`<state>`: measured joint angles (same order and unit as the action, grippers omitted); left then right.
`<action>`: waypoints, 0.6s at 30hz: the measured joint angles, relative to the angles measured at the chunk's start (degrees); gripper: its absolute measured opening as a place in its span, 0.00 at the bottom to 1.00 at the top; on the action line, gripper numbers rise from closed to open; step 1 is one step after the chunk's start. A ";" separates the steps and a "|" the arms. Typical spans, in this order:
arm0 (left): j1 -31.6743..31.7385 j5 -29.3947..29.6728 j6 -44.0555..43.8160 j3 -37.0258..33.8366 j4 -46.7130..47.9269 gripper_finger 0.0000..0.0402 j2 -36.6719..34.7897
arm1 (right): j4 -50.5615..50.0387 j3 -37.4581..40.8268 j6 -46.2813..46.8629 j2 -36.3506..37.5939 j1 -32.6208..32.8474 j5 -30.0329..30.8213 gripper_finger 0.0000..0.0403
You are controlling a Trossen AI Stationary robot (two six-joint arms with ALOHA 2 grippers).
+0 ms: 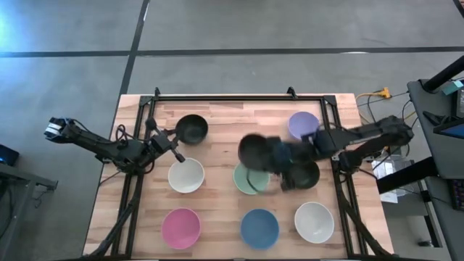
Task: Nest bowls inside each other
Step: Stack the middle black bowl on the green bowl
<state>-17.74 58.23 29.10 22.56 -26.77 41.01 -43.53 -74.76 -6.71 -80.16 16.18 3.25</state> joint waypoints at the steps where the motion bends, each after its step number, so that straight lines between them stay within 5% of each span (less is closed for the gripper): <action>1: 0.00 -0.85 0.00 0.36 -0.08 0.00 0.34 | 2.00 0.40 0.22 -0.26 2.09 -0.01 0.03; 9: 0.00 -2.29 -0.08 2.85 -1.60 0.00 4.54 | 5.41 -1.73 0.73 -9.41 10.33 4.61 0.03; 18: 0.00 -2.34 4.70 3.20 -5.82 0.00 8.25 | -10.75 -12.02 0.51 -22.90 9.75 9.13 0.03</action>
<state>-17.74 55.90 33.81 25.76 -32.59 49.27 -54.29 -86.79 -6.20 -103.06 25.93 12.38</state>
